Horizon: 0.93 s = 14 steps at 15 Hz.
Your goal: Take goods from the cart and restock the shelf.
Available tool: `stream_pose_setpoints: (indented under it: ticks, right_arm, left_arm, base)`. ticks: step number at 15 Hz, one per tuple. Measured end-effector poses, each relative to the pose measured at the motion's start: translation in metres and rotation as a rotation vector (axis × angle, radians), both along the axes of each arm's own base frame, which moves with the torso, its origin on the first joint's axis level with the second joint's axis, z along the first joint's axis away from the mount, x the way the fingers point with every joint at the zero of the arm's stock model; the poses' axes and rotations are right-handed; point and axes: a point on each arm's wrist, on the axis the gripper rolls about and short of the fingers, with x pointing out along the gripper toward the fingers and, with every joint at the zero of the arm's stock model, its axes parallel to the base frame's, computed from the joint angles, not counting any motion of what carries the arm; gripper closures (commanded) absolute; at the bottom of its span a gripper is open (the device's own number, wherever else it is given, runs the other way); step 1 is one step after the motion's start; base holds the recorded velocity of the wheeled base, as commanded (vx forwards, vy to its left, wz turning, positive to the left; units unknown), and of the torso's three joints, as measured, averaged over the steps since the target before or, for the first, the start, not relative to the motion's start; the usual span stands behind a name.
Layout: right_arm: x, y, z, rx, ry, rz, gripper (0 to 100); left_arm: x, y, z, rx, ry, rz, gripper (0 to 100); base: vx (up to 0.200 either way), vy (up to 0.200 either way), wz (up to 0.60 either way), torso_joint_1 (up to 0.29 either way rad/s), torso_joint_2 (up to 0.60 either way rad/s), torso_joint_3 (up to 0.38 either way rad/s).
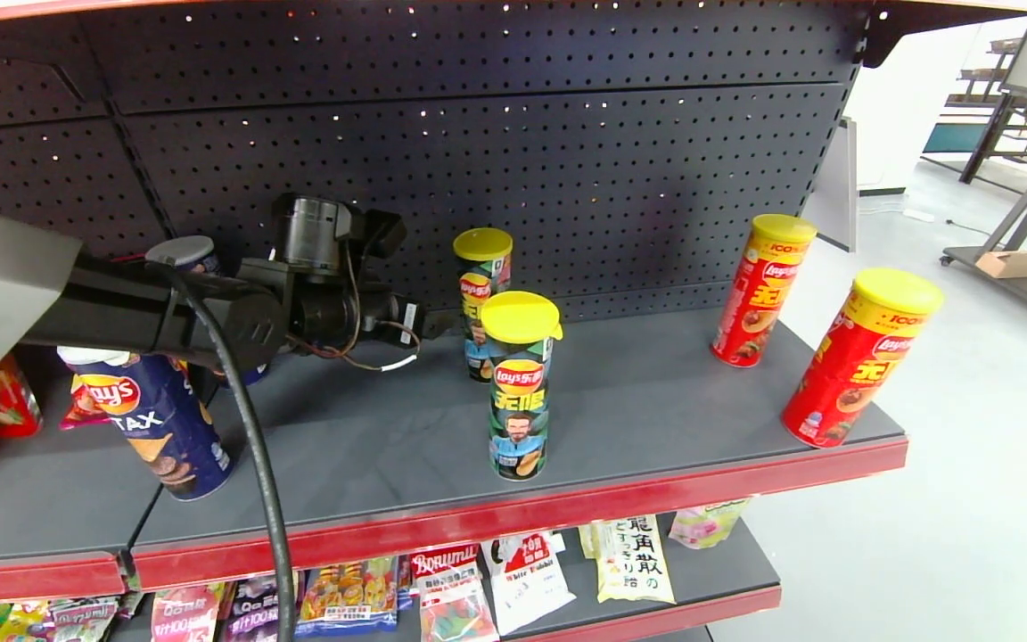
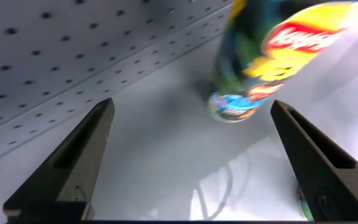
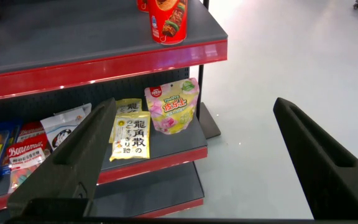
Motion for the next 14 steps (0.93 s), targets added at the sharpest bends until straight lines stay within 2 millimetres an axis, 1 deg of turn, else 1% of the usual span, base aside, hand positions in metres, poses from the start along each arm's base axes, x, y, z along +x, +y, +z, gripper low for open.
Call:
stream_pose_setpoints:
  ticks: [2, 4, 8, 14]
  right_arm:
    - [0.000, 0.000, 0.000, 0.000, 0.000, 0.000, 0]
    - [0.000, 0.000, 0.000, 0.000, 0.000, 0.000, 0]
    - [0.000, 0.000, 0.000, 0.000, 0.000, 0.000, 0]
    - [0.000, 0.000, 0.000, 0.000, 0.000, 0.000, 0]
  left_arm:
    - [0.005, 0.006, -0.003, 0.012, -0.002, 0.013, 0]
    - [0.009, 0.007, -0.006, 0.011, 0.000, 0.019, 0]
    - [0.024, 0.003, -0.008, -0.001, -0.018, 0.024, 0]
    - [0.038, -0.002, -0.019, -0.006, -0.028, 0.017, 0]
  base:
    - [0.000, 0.000, 0.00, 0.000, 0.00, 0.000]
    - [0.000, 0.000, 0.00, 0.000, 0.00, 0.000]
    - [0.000, 0.000, 0.00, 0.000, 0.00, 0.000]
    - [0.000, 0.000, 0.00, 0.000, 0.00, 0.000]
